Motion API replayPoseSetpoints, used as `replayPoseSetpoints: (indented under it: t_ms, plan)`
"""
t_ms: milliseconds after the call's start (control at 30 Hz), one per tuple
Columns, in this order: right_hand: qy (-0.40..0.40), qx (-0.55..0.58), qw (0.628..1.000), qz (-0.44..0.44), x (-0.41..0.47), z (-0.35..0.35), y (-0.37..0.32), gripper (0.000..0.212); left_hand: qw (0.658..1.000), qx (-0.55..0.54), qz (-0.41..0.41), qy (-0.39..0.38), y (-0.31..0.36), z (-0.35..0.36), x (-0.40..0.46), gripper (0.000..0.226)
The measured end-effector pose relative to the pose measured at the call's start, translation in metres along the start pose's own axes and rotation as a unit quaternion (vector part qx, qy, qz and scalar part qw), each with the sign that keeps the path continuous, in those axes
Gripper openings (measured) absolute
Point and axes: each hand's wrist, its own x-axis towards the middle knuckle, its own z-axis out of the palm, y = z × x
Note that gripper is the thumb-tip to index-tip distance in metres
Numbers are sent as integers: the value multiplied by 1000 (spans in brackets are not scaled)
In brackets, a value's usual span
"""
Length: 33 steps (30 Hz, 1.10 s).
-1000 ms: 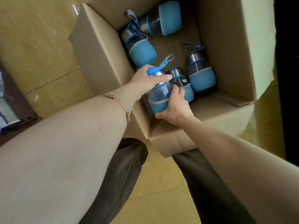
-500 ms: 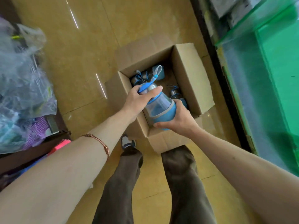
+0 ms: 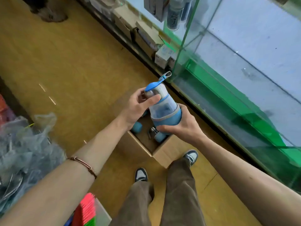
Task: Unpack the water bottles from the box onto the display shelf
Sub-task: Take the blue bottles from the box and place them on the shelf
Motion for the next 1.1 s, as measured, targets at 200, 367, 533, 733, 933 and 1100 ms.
replayPoseSetpoints:
  t_ms: [200,367,533,733,933,1100]
  plan:
    - [78,32,995,-47,-67,-42,-46,75,993,7,50,-103,68,44,-34,69]
    - [139,10,987,-79,-125,-98,-66,74,983,56,93,-151,115,100,-68,64]
    - [180,1,977,-110,-190,-163,-66,73,968,102,149,-175,147,171,-106,79]
    - [251,-1,960,-121,-273,-238,-48,74,952,118,228,-167,165,276,-160,57]
    - [305,-31,943,-132,-361,-308,-28,77,927,132,288,-202,174,374,-205,72]
    - [359,-39,924,-128,-426,-357,-11,70,919,110,297,-236,186,449,-232,75]
